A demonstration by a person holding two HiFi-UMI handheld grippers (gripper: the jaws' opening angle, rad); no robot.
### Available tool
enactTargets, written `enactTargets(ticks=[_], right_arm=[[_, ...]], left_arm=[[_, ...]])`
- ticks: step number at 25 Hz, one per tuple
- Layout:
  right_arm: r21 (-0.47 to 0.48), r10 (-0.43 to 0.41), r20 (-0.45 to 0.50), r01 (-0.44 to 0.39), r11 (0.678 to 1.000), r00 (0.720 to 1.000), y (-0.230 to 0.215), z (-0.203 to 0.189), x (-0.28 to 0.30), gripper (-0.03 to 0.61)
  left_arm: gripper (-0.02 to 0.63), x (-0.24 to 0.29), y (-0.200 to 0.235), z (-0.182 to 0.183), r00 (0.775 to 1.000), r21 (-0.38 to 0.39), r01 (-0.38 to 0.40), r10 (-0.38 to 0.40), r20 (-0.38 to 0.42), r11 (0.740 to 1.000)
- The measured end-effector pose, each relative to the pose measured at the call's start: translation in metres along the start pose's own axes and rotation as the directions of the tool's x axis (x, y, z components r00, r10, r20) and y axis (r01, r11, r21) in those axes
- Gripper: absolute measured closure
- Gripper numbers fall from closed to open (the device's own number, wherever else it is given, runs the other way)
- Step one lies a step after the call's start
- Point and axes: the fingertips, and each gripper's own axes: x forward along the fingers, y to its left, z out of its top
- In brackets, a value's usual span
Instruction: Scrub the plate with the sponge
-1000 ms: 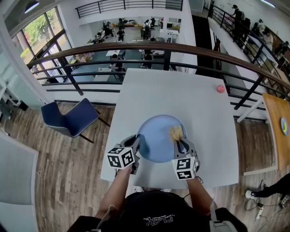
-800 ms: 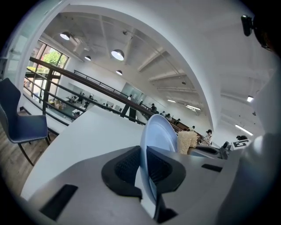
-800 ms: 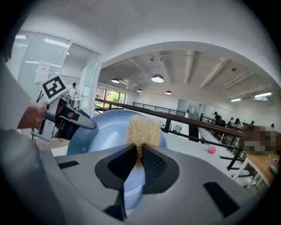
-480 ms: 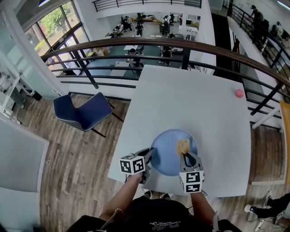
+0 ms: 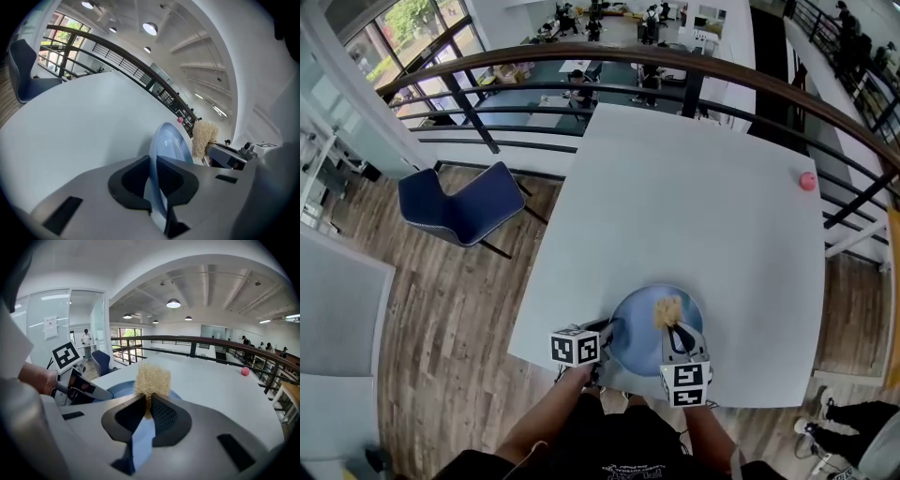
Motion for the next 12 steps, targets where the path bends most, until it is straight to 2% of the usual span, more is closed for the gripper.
enactTargets(ticks=[5, 12], right_arm=[[0.023, 0.022, -0.03, -0.022, 1.0, 0.999, 0.002, -0.02, 0.003, 0.534], [0.053, 0.047, -0.048, -0.045, 0.998, 0.998, 0.004, -0.031, 0.009, 0.534]], left_arm=[[0.574, 0.013, 0.006, -0.024, 0.999, -0.04, -0.014, 0.012, -0.047, 0.999], [0.574, 0.027, 0.01, -0.04, 0.995, -0.069, -0.037, 0.03, -0.097, 0.997]])
